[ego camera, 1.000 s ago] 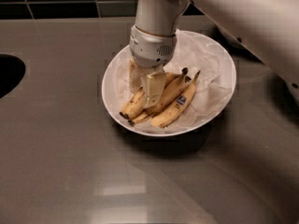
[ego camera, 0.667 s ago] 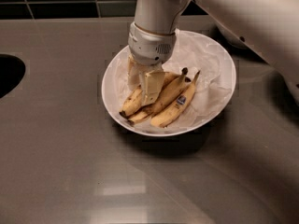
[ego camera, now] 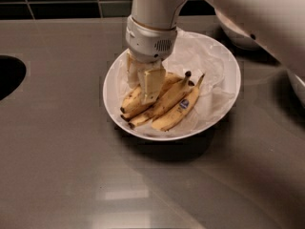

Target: Pick banana from white bowl

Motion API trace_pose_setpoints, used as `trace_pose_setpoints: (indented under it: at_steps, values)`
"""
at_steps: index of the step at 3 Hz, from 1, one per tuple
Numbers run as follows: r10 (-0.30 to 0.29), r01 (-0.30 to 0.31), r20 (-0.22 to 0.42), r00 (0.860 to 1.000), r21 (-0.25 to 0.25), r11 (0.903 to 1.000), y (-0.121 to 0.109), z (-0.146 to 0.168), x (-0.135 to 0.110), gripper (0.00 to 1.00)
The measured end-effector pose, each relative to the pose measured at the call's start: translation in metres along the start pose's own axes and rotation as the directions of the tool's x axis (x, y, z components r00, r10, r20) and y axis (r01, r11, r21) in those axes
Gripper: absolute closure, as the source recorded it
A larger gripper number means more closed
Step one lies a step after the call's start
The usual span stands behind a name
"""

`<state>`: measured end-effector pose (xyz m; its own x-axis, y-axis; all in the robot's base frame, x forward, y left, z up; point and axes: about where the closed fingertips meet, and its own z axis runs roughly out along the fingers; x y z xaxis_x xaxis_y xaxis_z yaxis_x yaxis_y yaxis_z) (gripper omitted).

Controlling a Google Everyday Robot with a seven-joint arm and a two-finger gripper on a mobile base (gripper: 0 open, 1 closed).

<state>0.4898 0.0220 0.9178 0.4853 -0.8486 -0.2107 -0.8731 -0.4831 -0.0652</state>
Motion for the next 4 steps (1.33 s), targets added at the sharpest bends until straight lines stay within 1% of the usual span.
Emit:
trace_pose_setpoints:
  at_steps: [2, 3, 4]
  values:
    - [0.002, 0.001, -0.058, 0.998, 0.052, 0.9987, 0.009, -0.022, -0.013, 1.00]
    - [0.005, 0.004, -0.095, 0.995, 0.092, 0.9958, 0.017, -0.039, -0.022, 1.00]
    - [0.007, 0.012, -0.137, 0.991, 0.135, 0.9907, 0.023, -0.059, -0.034, 1.00]
